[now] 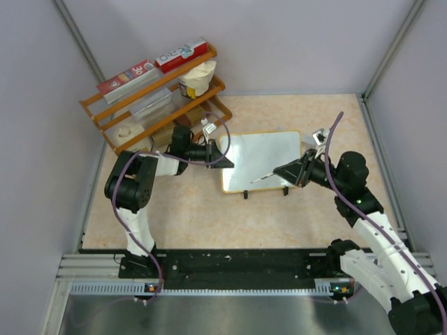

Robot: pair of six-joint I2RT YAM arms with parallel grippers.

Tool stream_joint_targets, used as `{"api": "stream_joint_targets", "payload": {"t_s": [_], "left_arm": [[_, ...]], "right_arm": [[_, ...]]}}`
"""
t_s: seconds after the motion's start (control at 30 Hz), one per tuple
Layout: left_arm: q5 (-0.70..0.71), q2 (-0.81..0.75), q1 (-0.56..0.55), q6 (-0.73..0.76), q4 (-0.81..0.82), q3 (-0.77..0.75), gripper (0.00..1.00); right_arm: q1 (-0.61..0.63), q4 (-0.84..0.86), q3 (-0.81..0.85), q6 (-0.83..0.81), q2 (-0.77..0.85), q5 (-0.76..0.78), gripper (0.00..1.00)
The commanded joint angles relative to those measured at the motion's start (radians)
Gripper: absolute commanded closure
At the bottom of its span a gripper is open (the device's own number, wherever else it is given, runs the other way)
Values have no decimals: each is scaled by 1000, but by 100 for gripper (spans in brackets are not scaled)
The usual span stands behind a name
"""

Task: Write a sentence on the whiteboard
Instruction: Adjust the whiteboard marker at the Whiteboard stand.

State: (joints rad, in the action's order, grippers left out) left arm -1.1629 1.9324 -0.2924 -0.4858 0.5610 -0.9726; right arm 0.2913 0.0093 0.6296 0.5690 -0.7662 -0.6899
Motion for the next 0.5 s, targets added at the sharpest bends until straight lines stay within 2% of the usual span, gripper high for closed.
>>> {"api": "stream_joint_targets", "payload": {"t_s": [0.0,0.47], "left_arm": [[19,-19,1,87,-32,26,100],[-3,-53,-36,131,-53,120,100]], "right_arm": [[-3,21,-2,-1,19,1,100],[-3,-6,-4,-29,54,27,100]]}}
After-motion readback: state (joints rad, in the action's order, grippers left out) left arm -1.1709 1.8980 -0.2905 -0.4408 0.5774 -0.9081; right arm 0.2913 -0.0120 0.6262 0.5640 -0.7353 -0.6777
